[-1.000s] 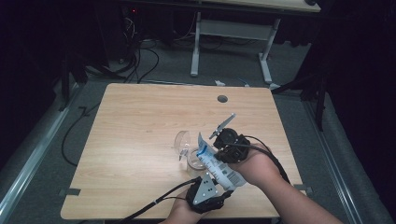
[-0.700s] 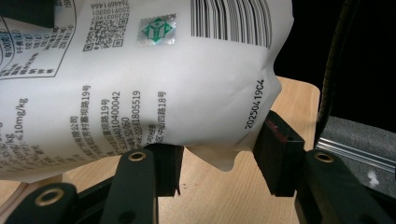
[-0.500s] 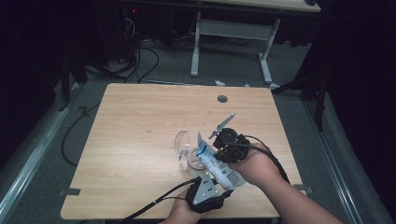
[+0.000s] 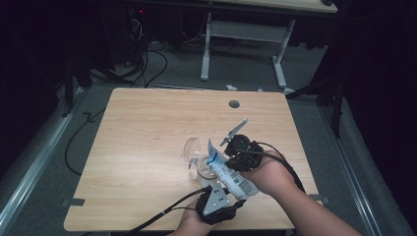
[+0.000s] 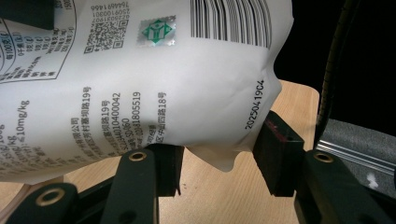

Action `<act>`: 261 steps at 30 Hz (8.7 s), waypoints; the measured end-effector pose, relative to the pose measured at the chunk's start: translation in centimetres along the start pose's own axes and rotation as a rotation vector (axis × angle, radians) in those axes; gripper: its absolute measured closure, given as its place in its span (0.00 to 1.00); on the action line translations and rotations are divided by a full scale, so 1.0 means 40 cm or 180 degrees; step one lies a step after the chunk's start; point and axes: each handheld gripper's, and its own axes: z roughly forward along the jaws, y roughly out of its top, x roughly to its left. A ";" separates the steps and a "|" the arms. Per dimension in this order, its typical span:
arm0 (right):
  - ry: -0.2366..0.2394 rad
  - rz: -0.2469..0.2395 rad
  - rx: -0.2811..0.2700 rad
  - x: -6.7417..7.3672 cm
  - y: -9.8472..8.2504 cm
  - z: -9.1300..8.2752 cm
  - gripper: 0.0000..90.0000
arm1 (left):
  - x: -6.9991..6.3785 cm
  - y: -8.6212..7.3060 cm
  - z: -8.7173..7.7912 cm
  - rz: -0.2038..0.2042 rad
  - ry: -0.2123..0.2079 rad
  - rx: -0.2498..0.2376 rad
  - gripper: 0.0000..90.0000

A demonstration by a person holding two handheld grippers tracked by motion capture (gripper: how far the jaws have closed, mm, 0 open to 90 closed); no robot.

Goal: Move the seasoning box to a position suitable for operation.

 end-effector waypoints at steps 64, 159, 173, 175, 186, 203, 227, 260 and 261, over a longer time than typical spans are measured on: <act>-0.0073 -0.0041 -0.0049 -0.004 0.015 -0.023 1.00 | 0.006 0.026 -0.004 0.0016 0.0043 -0.0108 0.64; -0.0075 -0.0070 -0.0039 -0.007 0.029 -0.018 1.00 | 0.008 0.035 -0.008 0.0026 0.0095 -0.0172 0.67; -0.0083 -0.0078 -0.0044 -0.007 0.036 -0.017 1.00 | 0.011 0.036 -0.011 0.0019 0.0116 -0.0189 0.67; -0.0080 -0.0082 -0.0057 -0.006 0.037 -0.017 1.00 | 0.012 0.037 -0.012 0.0021 0.0121 -0.0192 0.67; -0.0090 -0.0085 -0.0049 -0.005 0.042 -0.019 1.00 | 0.014 0.039 -0.012 0.0013 0.0124 -0.0217 0.67; -0.0090 -0.0099 -0.0063 -0.006 0.045 -0.019 1.00 | 0.016 0.042 -0.014 0.0014 0.0132 -0.0238 0.67; -0.0088 -0.0104 -0.0067 -0.006 0.047 -0.021 1.00 | 0.016 0.043 -0.016 0.0025 0.0137 -0.0243 0.68; -0.0070 -0.0109 -0.0065 -0.005 0.052 -0.018 1.00 | 0.016 0.045 -0.018 0.0016 0.0148 -0.0272 0.68; -0.0068 -0.0113 -0.0067 -0.005 0.052 -0.018 1.00 | 0.016 0.046 -0.018 0.0015 0.0148 -0.0272 0.68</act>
